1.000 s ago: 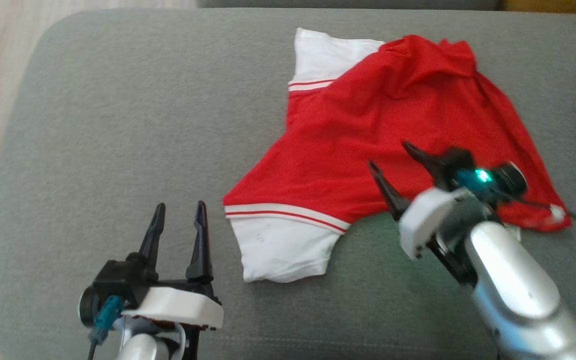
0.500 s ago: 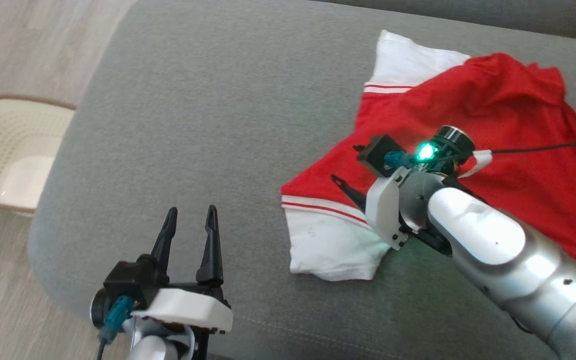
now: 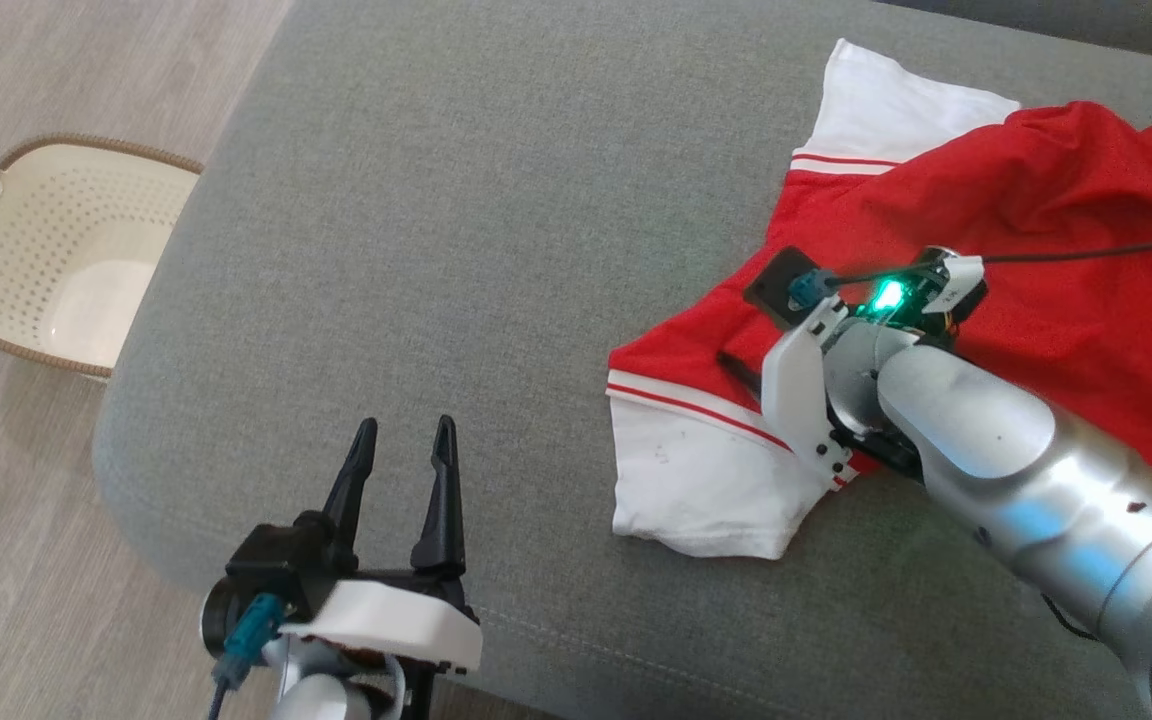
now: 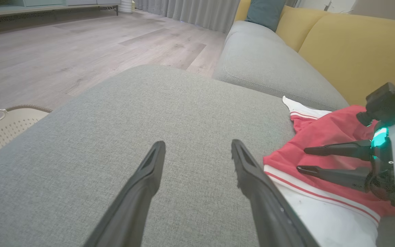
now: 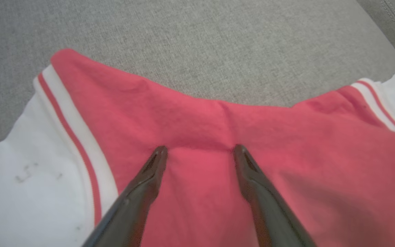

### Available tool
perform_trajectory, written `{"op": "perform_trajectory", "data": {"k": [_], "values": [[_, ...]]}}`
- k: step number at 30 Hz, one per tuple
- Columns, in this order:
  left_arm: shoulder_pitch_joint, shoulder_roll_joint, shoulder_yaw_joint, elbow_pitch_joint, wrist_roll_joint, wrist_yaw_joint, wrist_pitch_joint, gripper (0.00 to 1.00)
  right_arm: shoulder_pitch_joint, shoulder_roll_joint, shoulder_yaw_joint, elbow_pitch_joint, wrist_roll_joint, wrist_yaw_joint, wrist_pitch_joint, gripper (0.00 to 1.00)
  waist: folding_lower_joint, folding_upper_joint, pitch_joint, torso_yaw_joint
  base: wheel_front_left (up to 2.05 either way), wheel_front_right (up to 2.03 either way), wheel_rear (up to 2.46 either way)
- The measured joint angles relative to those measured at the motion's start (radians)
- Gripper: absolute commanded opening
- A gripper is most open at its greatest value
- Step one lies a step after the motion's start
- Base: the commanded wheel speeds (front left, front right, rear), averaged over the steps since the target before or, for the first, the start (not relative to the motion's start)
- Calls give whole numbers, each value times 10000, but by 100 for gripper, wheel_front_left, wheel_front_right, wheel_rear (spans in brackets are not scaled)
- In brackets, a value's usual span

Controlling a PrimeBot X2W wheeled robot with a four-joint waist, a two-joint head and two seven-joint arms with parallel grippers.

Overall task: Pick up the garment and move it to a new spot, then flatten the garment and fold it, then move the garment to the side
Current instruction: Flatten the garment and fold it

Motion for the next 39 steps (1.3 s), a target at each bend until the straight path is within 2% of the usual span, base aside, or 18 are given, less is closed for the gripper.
{"op": "perform_trajectory", "data": {"k": [1, 2, 4, 5, 12, 20, 24, 25, 26, 27, 33, 39], "values": [[-5, 0, -6, 0, -19, 15, 0, 100, -66, 27, 50, 75, 13, 0, 10, 70, 0, 0, 28, 16, 0, 0, 0], [-18, 0, -13, 0, -19, 40, 0, 100, -120, 69, 81, 119, 12, 2, 13, 46, 0, 0, 51, 27, 0, 0, 0], [-35, 0, -15, 0, -19, 44, 0, 100, -148, 127, 102, 159, 12, 2, 15, 19, 0, 0, 71, 33, 0, 0, 0], [-63, 0, -15, 2, -21, 48, 0, 100, -160, 186, 119, 199, 12, 0, 15, 0, 0, 0, 88, 33, 0, 0, 0], [-175, -2, -21, -2, -27, 73, 0, 100, -384, 364, 293, 765, -6, 2, -499, 0, 0, 0, 183, -28, 0, 0, 0], [-212, -2, -134, -8, -27, 73, 0, 100, -1406, 598, -253, 2729, -451, 2, -1946, 0, 0, 0, 364, -27, 0, 0, 0], [-384, -2, -169, -4, -27, 73, 0, 100, -1610, 1114, -435, 3521, -541, 2, -2389, 0, 0, 0, 431, 1, 0, 0, 0], [-393, -2, -167, -4, -27, 75, 0, 100, -1610, 1198, -493, 3601, -545, 2, -2518, 4, 0, 0, 440, -13, 0, 0, 0], [-389, -2, -159, -2, -27, 77, 0, 100, -1612, 1260, -560, 3662, -556, 2, -2633, 47, 0, 0, 446, -37, 0, 0, 0], [-388, -4, -150, -4, -27, 88, 0, 100, -1613, 1317, -625, 3733, -556, 2, -2729, 100, 0, 0, 450, -79, 0, 0, 0], [-389, -4, -27, -31, 6, 111, 0, 100, -1636, 1620, -1053, 3908, -483, 2, -3649, 100, 0, 0, 420, -560, 0, 0, 0], [-393, -4, 290, -65, 232, 98, 0, 100, -1732, 1760, -2096, 4008, -23, 2, -4623, 100, 0, 0, 260, -1374, 0, 0, 0]]}}
